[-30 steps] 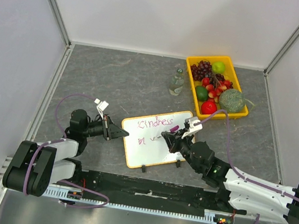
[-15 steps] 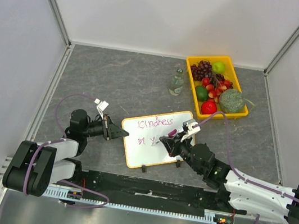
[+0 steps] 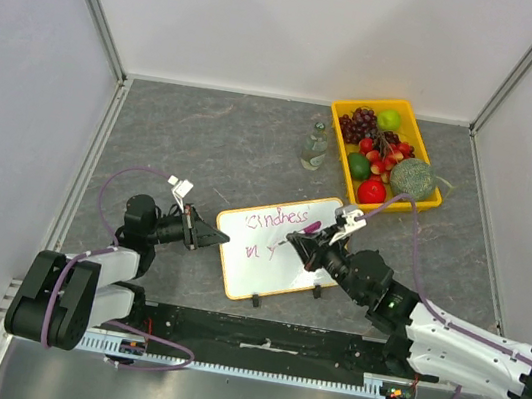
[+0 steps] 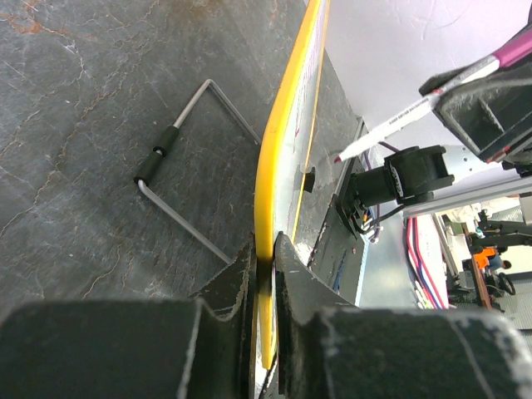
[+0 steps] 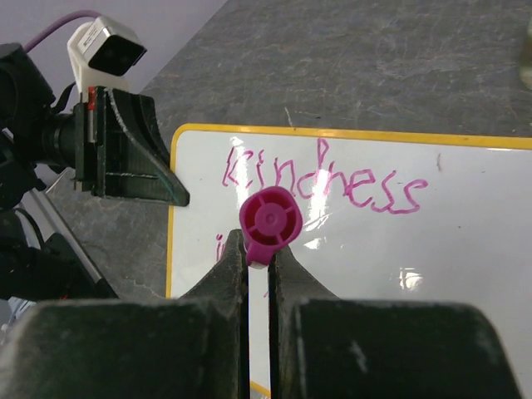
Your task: Write a sentence on the whiteboard
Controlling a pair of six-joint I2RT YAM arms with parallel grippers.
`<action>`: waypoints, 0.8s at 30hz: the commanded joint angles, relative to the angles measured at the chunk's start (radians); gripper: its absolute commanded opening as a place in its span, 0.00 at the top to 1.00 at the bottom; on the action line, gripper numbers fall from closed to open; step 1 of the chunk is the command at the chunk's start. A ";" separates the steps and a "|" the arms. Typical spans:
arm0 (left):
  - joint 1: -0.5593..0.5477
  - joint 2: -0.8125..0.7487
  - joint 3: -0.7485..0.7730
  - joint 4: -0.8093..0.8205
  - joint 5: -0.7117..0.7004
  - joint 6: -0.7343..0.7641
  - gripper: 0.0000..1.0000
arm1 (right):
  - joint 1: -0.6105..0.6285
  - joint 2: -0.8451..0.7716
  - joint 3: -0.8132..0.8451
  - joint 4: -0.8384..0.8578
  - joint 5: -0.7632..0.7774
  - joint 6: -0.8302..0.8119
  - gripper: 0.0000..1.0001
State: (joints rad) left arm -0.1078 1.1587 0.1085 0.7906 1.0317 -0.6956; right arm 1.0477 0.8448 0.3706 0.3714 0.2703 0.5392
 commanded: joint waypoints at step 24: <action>-0.001 0.022 0.014 0.009 -0.009 0.007 0.98 | -0.069 0.068 0.021 -0.009 0.014 -0.021 1.00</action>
State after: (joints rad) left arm -0.1078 1.1671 0.1097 0.7948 1.0321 -0.6971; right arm 0.9833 0.9054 0.3828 0.3649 0.2882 0.5274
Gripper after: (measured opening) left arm 0.141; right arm 0.066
